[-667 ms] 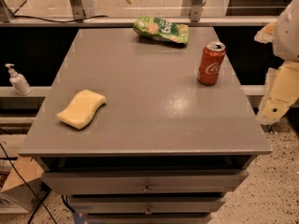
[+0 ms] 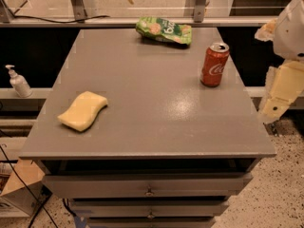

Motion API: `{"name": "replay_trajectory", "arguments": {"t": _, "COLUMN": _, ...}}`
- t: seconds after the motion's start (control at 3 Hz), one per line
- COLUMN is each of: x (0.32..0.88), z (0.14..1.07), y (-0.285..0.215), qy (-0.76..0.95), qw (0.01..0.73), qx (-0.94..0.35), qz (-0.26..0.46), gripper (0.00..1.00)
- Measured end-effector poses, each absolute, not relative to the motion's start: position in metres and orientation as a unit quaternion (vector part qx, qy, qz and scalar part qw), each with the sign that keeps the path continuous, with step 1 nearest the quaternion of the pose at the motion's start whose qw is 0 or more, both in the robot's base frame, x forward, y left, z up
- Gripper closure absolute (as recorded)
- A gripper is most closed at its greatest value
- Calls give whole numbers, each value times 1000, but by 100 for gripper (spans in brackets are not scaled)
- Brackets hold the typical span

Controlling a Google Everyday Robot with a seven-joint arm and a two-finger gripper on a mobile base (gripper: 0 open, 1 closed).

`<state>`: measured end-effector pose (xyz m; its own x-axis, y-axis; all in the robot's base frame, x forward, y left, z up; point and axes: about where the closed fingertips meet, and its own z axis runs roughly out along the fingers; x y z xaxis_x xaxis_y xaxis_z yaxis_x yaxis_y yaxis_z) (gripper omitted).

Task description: Knock coke can over

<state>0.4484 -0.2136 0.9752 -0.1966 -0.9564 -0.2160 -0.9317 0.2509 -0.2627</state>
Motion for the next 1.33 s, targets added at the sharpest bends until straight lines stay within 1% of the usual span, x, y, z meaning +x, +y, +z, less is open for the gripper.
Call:
{"name": "replay_trajectory", "arguments": {"t": 0.33, "x": 470, "z": 975, "y": -215, "qy": 767, "qw": 186, "qx": -613, "qz": -44, "gripper": 0}}
{"name": "replay_trajectory", "arguments": {"t": 0.67, "x": 472, "z": 975, "y": -214, "qy": 767, "qw": 187, "qx": -613, "qz": -45, "gripper": 0}}
{"name": "replay_trajectory", "arguments": {"t": 1.0, "x": 479, "z": 968, "y": -211, "qy": 766, "qw": 202, "qx": -610, "qz": -20, "gripper": 0}}
{"name": "replay_trajectory", "arguments": {"t": 1.33, "x": 500, "z": 964, "y": -201, "qy": 765, "qw": 241, "qx": -597, "qz": -9, "gripper": 0}}
